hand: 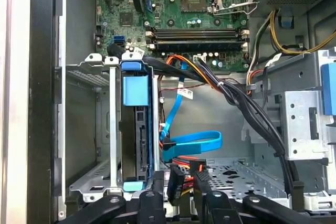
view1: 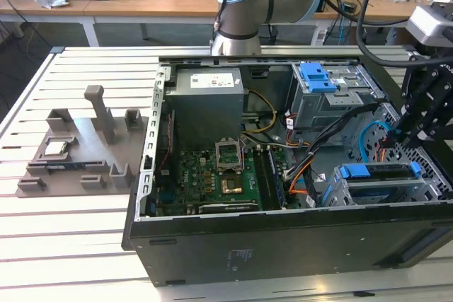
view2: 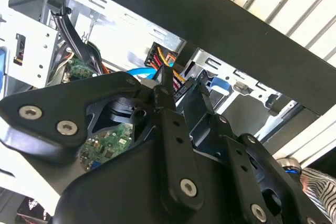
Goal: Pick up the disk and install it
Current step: 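Insert the first disk wire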
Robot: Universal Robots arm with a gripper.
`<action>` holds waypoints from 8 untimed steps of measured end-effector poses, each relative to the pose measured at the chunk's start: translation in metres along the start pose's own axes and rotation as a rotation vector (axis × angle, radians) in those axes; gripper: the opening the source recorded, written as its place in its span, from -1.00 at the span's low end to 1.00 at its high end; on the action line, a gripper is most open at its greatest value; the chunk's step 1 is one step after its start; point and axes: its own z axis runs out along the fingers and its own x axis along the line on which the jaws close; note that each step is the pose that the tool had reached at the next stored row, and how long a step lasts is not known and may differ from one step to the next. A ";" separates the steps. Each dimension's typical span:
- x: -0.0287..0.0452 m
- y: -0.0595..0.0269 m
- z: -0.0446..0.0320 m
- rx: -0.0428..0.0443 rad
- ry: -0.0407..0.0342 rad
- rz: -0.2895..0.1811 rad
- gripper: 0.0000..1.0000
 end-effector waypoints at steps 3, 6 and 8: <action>0.0000 0.0000 0.0002 0.0000 0.0001 0.000 -0.30; 0.0000 -0.0001 0.0008 0.0000 0.0001 0.000 -0.62; 0.0007 0.0001 0.0010 0.0000 -0.0002 0.000 -0.62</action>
